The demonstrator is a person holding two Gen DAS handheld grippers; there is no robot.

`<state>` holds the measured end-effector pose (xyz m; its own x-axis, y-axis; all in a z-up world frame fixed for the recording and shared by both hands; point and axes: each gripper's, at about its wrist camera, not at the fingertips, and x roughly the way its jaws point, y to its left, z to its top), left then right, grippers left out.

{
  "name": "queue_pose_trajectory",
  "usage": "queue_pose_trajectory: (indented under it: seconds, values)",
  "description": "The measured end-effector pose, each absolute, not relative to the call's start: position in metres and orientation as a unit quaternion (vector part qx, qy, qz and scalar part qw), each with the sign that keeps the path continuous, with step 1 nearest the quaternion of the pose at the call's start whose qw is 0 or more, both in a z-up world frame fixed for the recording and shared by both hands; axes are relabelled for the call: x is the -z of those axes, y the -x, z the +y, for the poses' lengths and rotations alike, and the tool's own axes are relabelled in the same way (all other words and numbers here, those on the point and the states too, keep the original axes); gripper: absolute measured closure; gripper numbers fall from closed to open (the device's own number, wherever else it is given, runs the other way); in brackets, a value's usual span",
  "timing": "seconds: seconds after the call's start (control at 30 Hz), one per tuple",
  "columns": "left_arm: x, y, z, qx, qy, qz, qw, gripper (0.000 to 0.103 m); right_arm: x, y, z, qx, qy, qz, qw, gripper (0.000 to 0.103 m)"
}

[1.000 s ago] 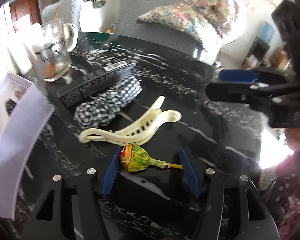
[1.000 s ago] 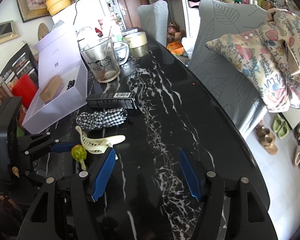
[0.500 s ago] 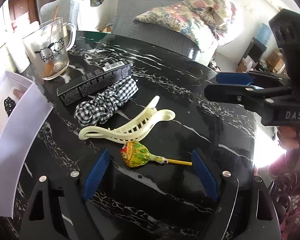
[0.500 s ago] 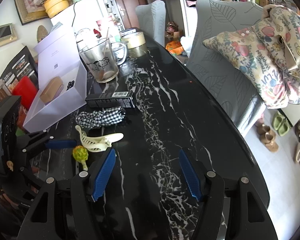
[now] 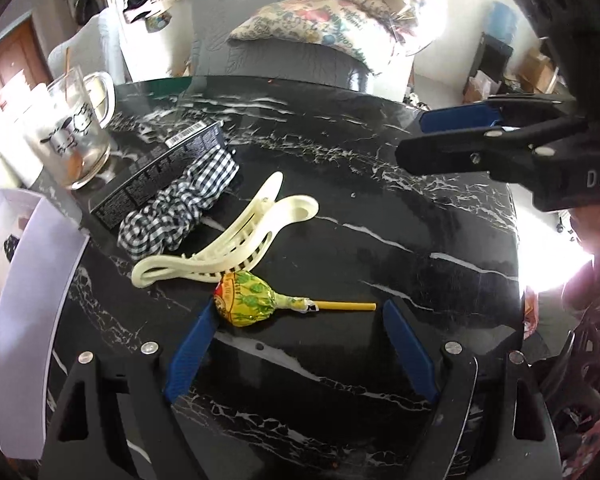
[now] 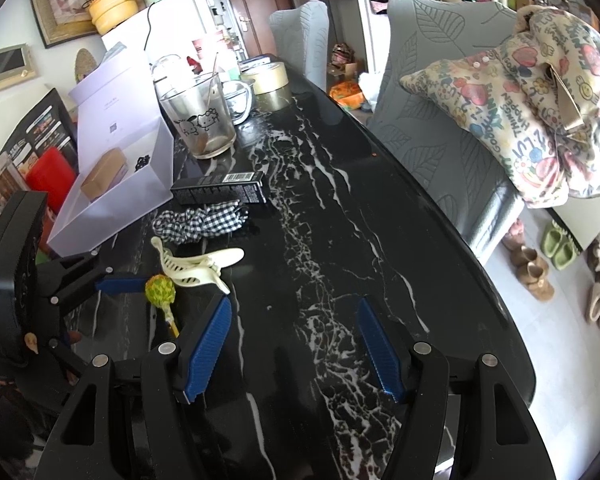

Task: Organize rigid objects
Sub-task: 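Lift the lollipop with the left tool while the right tool grasps the cream claw clip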

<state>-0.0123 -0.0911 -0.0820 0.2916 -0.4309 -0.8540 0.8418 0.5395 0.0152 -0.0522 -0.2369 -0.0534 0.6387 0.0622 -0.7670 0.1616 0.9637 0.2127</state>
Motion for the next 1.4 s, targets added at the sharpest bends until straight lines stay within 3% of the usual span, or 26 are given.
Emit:
queue_pose_trajectory:
  seconds: [0.63, 1.03, 1.17, 1.4]
  values:
    - [0.085, 0.014, -0.081, 0.438, -0.219, 0.404, 0.773, 0.023, 0.052, 0.054, -0.231, 0.01, -0.123, 0.423, 0.898, 0.036]
    - [0.067, 0.014, -0.03, 0.36, -0.166, 0.41, 0.821, 0.023, 0.055, 0.024, -0.204, -0.047, -0.103, 0.432, 0.895, 0.036]
    - [0.067, 0.014, -0.011, 0.326, -0.153, 0.418, 0.834, 0.023, 0.06, 0.011, -0.192, -0.064, -0.086, 0.436, 0.894, 0.027]
    - [0.069, 0.009, 0.011, 0.282, -0.124, 0.428, 0.849, 0.023, 0.064, -0.013, -0.172, -0.084, -0.026, 0.439, 0.894, 0.023]
